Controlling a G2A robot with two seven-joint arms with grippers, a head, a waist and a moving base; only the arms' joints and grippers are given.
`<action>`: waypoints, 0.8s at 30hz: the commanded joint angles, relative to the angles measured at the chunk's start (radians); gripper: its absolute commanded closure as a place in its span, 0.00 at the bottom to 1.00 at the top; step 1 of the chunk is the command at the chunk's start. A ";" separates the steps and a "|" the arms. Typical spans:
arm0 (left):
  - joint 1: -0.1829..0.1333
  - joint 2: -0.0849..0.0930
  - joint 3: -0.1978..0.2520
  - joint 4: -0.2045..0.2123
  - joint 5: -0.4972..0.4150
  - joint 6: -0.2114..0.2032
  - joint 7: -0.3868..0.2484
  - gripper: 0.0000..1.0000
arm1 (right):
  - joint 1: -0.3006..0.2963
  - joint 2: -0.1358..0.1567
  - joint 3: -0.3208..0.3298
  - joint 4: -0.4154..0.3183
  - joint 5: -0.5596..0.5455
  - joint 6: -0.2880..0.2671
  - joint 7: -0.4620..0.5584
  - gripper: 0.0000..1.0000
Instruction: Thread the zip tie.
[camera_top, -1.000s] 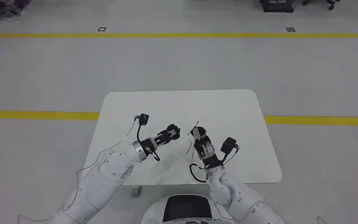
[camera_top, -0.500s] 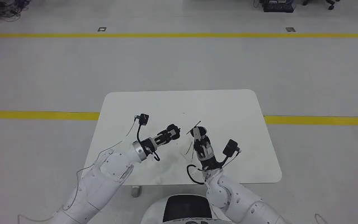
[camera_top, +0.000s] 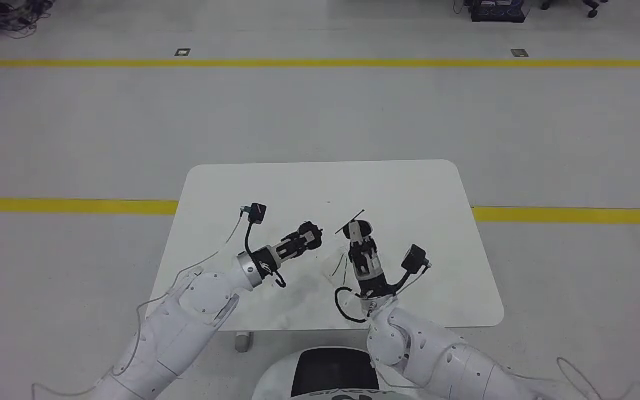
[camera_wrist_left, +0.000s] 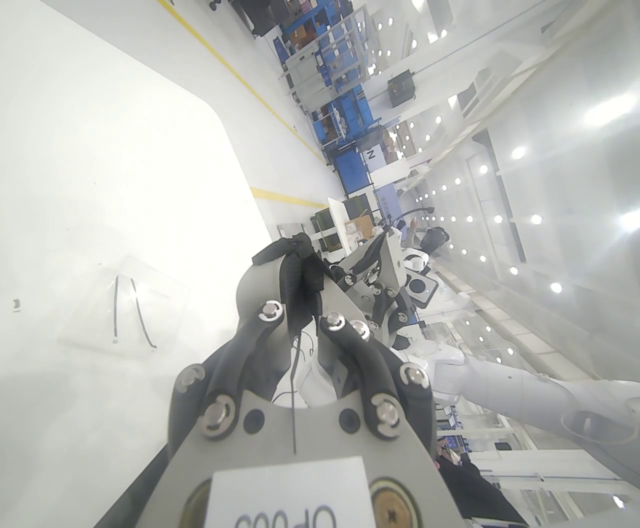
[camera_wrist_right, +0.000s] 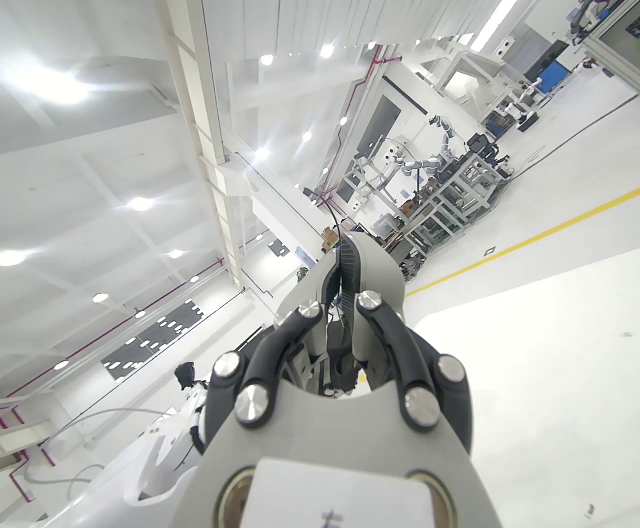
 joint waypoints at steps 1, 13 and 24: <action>0.000 0.000 0.000 0.000 0.000 0.000 0.000 1.00 | 0.000 0.000 0.000 0.000 0.000 0.000 0.000 1.00; 0.000 0.000 0.000 0.000 0.000 0.000 0.000 1.00 | -0.016 -0.018 0.044 -0.042 0.134 0.000 0.074 1.00; 0.000 0.000 0.000 0.000 0.000 0.000 0.000 1.00 | -0.009 -0.041 0.047 -0.009 0.196 0.000 0.134 1.00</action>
